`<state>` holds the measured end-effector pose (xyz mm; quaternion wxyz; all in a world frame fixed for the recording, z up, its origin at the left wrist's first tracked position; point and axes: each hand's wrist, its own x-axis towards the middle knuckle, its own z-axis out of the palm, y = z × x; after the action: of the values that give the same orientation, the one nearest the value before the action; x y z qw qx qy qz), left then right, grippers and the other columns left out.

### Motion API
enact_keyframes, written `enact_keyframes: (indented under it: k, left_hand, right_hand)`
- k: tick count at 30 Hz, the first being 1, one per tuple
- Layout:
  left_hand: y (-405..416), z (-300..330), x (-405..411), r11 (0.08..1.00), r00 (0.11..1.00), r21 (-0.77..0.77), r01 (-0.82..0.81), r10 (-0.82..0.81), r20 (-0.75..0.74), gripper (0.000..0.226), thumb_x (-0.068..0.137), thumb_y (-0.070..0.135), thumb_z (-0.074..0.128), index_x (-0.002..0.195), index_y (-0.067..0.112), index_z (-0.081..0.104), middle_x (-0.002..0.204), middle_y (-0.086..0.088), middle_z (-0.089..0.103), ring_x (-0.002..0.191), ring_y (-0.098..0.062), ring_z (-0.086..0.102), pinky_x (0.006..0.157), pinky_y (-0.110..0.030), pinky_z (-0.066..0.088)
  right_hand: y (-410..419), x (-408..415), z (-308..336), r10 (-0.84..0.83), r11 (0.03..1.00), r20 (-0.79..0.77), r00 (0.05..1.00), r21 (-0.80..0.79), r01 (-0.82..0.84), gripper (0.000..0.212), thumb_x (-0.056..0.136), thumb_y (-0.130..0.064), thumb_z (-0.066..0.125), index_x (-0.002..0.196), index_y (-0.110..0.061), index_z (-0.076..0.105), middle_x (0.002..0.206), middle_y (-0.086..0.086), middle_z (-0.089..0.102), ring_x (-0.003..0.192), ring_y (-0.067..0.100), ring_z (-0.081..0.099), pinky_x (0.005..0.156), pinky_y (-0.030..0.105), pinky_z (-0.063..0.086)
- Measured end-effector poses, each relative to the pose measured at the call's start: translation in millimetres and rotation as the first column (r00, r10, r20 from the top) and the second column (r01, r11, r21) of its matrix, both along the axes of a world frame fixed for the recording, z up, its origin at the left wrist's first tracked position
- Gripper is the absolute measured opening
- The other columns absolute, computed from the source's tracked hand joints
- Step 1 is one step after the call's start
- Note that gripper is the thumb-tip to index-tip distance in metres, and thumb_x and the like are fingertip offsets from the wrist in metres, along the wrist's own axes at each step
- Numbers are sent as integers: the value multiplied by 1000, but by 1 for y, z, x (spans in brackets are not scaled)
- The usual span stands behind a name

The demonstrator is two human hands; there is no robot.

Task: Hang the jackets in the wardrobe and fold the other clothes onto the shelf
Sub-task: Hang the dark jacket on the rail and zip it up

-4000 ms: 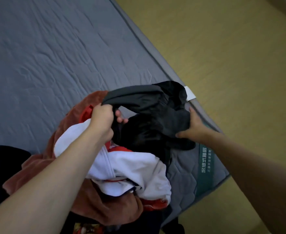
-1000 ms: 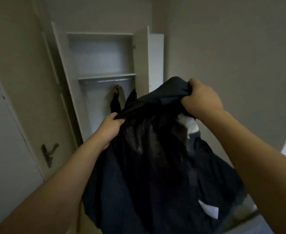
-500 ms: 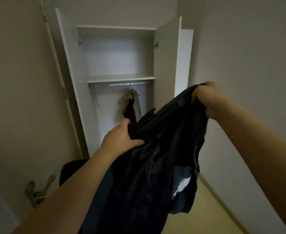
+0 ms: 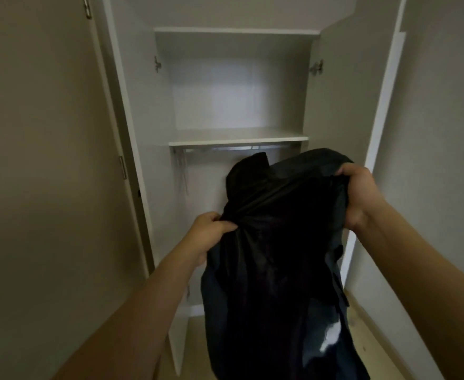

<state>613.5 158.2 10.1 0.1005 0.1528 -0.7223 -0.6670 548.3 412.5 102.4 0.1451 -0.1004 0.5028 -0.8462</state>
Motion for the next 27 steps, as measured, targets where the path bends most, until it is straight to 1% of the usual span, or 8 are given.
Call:
enact_keyframes:
  k: [3, 7, 11, 14, 18, 22, 24, 27]
  left_hand:
    - [-31, -17, -68, 979, 974, -19, 201, -198, 111, 45, 68, 31, 83, 106, 16, 64, 94, 0, 74, 83, -15, 72, 65, -25, 56]
    - [-67, -30, -156, 945, 923, -54, 323, -302, 239, 16, 80, 18, 74, 83, 16, 58, 52, 5, 57, 43, -11, 52, 46, -24, 47]
    - [-114, -39, -241, 917, 886, -127, 378, -318, 338, 5, 90, 13, 61, 86, 11, 61, 58, -3, 55, 41, -12, 50, 47, -27, 49]
    - [-162, -51, -304, 934, 900, -208, 290, -193, 390, 5, 92, 11, 57, 93, 7, 59, 70, -8, 56, 50, -17, 52, 46, -26, 47]
    - [-235, -65, -387, 965, 902, -262, 33, 84, 424, 7, 95, 9, 52, 93, 3, 54, 70, -11, 53, 53, -21, 48, 48, -26, 41]
    - [-308, -79, -462, 866, 851, -493, -87, 322, 415, 21, 94, 11, 50, 110, -1, 58, 89, -17, 64, 66, -27, 59, 53, -27, 48]
    - [-340, -84, -497, 817, 830, -570, -82, 373, 415, 38, 94, 14, 52, 126, -6, 53, 115, -25, 62, 87, -34, 63, 67, -35, 53]
    - [-383, -90, -549, 729, 818, -684, -22, 406, 408, 52, 94, 20, 54, 139, -2, 42, 138, -23, 49, 120, -36, 54, 95, -38, 47]
  right_hand:
    - [-63, -64, 3, 42, 987, 26, 999, -158, -38, 37, 76, -19, 41, 65, -9, 75, 77, 9, 71, 63, 28, 69, 60, 38, 57]
    - [-131, -144, -4, 28, 982, 105, 994, -188, -8, 38, 74, -20, 41, 56, -9, 73, 64, 8, 67, 52, 24, 65, 53, 31, 55]
    - [-164, -230, -29, -6, 978, 204, 979, -202, 49, 36, 73, -20, 44, 54, -10, 73, 64, 7, 68, 50, 24, 66, 51, 32, 55]
    - [-186, -297, -44, 10, 974, 219, 976, -222, 39, 46, 81, -21, 40, 43, -15, 68, 55, 3, 65, 44, 20, 63, 46, 28, 52]
    - [-229, -373, -58, 87, 974, 219, 972, -222, -37, 41, 77, -22, 42, 46, -18, 68, 57, 2, 65, 47, 19, 64, 47, 28, 51]
    - [-280, -433, -65, 142, 973, 257, 956, -212, -88, 26, 64, -20, 48, 51, -16, 70, 61, 3, 66, 51, 21, 64, 50, 27, 52]
    - [-306, -459, -69, 153, 975, 292, 944, -199, -97, 24, 68, -19, 48, 61, -15, 70, 67, 4, 66, 58, 23, 63, 57, 29, 51]
    - [-343, -493, -77, 185, 972, 317, 930, -196, -126, 20, 65, -20, 50, 74, -15, 68, 75, 5, 66, 65, 24, 62, 66, 32, 50]
